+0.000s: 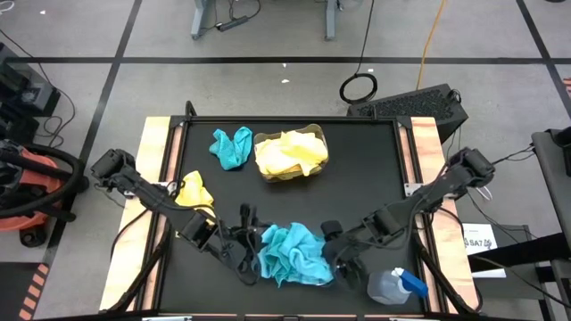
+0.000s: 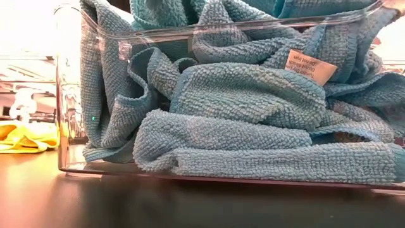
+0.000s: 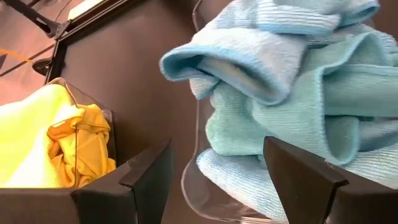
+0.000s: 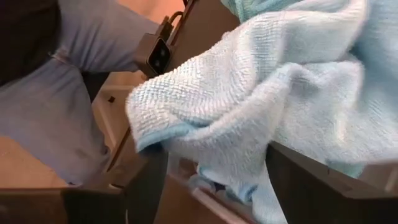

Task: Sort microfiber towel by color & place in baskets
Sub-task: Put the blue towel into the bottom transparent bin

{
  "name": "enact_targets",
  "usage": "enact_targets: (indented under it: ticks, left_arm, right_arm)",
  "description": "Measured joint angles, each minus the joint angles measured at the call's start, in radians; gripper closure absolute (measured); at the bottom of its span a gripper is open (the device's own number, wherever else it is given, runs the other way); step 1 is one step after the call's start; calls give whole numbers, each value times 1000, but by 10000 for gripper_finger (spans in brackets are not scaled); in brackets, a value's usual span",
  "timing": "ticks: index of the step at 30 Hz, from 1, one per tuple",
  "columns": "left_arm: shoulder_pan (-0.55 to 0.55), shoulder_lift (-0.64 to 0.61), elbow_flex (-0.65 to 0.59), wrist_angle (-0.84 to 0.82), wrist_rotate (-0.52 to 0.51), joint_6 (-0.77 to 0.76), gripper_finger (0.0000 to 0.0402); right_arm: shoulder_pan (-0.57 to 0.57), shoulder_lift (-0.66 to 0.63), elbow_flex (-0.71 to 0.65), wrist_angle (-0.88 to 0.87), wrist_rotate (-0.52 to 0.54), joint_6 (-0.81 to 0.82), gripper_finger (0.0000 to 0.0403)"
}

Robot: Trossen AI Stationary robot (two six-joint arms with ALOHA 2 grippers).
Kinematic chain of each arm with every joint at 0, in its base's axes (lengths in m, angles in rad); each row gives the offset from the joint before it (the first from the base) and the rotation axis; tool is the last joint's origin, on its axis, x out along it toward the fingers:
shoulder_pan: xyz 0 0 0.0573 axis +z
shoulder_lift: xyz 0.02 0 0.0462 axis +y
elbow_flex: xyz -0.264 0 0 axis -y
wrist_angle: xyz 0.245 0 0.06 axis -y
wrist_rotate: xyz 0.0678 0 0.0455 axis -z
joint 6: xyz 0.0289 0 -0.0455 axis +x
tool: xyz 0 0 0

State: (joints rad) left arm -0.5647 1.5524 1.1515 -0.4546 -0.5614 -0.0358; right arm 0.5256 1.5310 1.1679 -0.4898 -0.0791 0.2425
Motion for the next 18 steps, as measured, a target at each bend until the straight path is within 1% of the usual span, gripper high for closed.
enact_targets:
  ticks: [3,5,8,13,16,18]
  left_arm:
    - [11,0,0,0,1,18,147]
    - [17,0,0,8,3,30,147]
    - [30,0,0,51,24,72,147]
    - [65,0,0,186,175,147,149]
    - [93,13,2,260,281,174,157]
    - [110,30,2,284,354,181,166]
  right_arm:
    - [9,-23,0,-14,13,16,144]
    - [16,-28,1,-19,40,14,147]
    - [22,-28,1,-15,57,2,155]
    - [22,-28,1,-11,59,-2,187]
    - [22,-28,1,-3,64,-11,215]
    - [22,-28,1,4,85,-18,238]
